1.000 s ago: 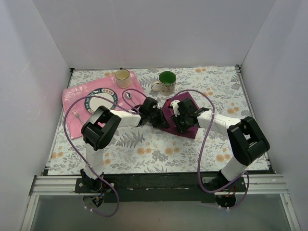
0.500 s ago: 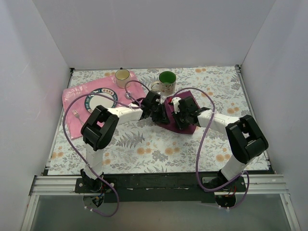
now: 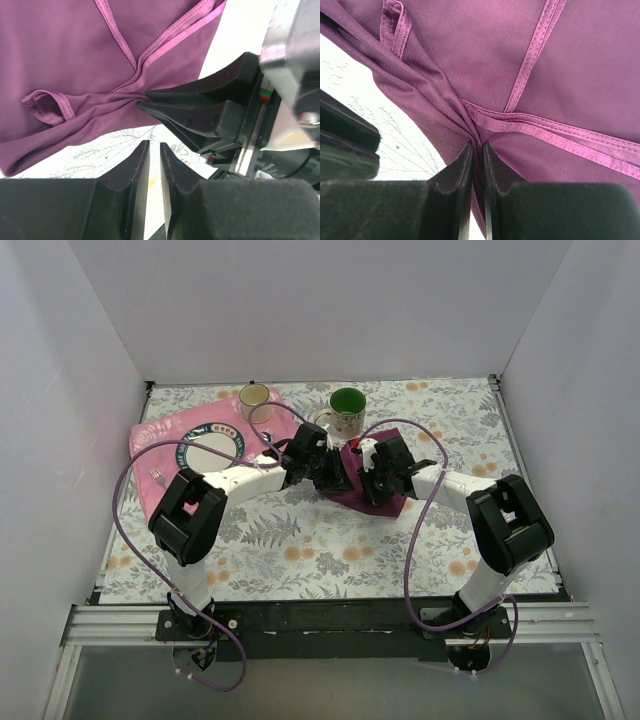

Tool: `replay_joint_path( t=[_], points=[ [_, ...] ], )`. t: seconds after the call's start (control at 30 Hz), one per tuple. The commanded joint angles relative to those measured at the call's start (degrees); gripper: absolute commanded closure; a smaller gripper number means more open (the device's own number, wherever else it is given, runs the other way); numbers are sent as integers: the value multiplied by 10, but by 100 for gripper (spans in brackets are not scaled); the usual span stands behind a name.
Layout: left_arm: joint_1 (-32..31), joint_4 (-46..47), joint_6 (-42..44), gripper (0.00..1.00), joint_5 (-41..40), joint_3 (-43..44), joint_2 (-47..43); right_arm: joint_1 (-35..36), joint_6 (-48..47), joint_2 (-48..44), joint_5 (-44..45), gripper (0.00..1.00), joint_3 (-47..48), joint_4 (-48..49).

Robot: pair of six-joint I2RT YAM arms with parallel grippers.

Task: Fold the napkin, place the utensils inside, and roll it up
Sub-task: Roll the napkin with the utensil

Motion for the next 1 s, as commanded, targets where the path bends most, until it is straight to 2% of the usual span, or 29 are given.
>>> replay_joint_path(
  t=[0.0,0.03,0.23,0.33,0.37,0.47,0.6,0.77,0.9,0.97],
  points=[
    [-1,22,-16,86,25,-16,3,-3,3,45,-15,95,-18,-59],
    [-1,23,-16,87,24,-15,10,-6,3,47,-23,98,-16,-60],
    [-2,13,-24,84,-1,-19,-6,-23,19,58,-68,99,-14,-79],
    [-3,-34,-49,72,-43,-28,-40,-38,53,58,-112,99,-24,-76],
    [-3,-45,-78,62,-57,-34,-50,-40,71,58,-121,99,-29,-71],
    [-3,-78,-123,53,-74,-50,-81,-43,102,60,-132,99,-45,-57],
    [-2,-81,-193,52,-72,-90,-104,-48,164,64,-148,99,-75,-28],
    [0,-52,-234,52,-65,-120,-88,-57,226,51,-155,99,-135,27],
    [0,-39,-265,53,-96,-154,-86,-60,260,32,-149,99,-175,70],
    [0,-1,-279,54,-110,-184,-96,-60,263,29,-154,99,-183,81]
  ],
)
